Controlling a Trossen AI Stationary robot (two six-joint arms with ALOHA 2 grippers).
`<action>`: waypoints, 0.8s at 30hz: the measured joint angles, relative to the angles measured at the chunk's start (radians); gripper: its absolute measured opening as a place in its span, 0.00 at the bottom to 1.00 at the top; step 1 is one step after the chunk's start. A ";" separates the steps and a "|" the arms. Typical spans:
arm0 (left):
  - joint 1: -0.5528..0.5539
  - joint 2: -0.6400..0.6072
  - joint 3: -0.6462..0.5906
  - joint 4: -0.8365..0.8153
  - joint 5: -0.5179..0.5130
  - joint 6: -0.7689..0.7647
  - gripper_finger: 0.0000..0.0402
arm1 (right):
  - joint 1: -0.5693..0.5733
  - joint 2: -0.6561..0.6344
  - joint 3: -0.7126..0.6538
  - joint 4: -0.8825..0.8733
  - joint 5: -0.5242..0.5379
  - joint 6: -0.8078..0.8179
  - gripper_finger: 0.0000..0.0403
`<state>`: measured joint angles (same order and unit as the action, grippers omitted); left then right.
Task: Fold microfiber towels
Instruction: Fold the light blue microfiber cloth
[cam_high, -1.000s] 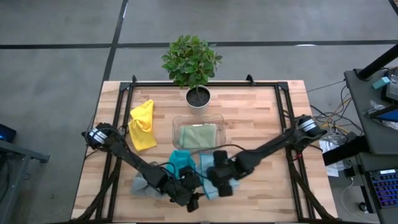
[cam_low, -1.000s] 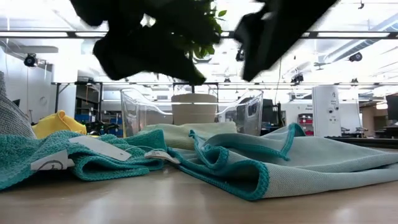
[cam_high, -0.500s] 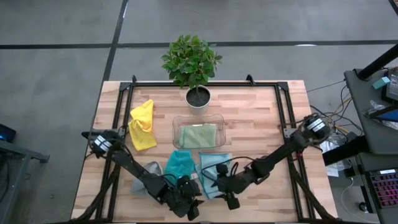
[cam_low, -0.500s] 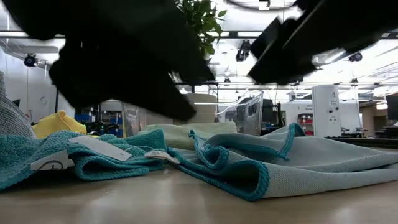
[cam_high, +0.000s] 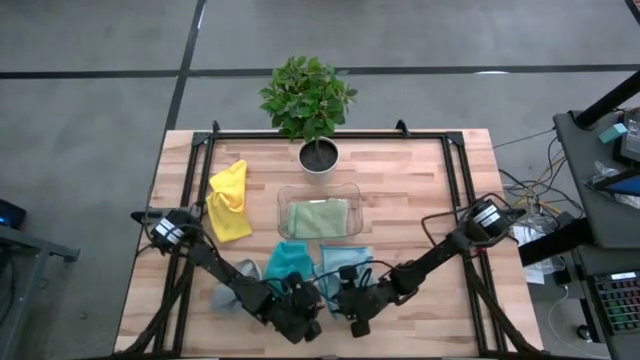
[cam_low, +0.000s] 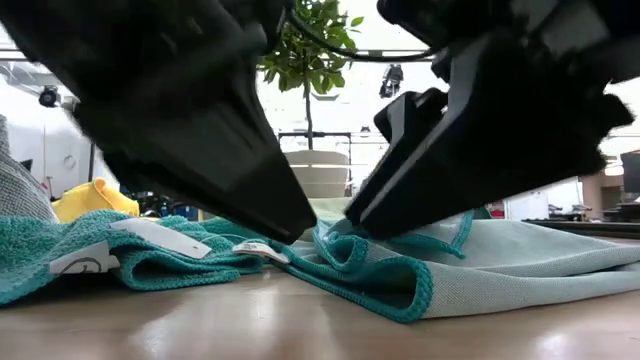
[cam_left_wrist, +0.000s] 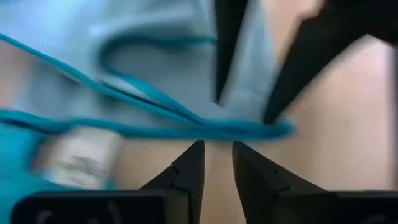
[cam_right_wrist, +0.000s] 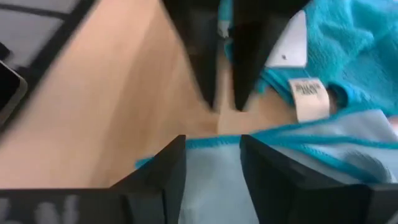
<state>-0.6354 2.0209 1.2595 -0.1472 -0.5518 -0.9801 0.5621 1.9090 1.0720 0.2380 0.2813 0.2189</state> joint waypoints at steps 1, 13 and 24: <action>0.009 0.000 -0.006 -0.011 -0.023 0.001 0.16 | 0.000 0.004 0.002 -0.002 0.005 0.001 0.32; 0.093 0.008 -0.031 -0.028 -0.061 0.079 0.12 | 0.000 0.029 -0.001 -0.012 -0.019 -0.011 0.04; 0.085 -0.010 -0.031 -0.035 -0.052 0.074 0.12 | 0.001 -0.012 -0.001 -0.025 -0.027 -0.010 0.11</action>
<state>-0.5499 2.0109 1.2282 -0.1822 -0.6037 -0.9066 0.5629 1.8971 1.0714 0.2133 0.2543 0.2085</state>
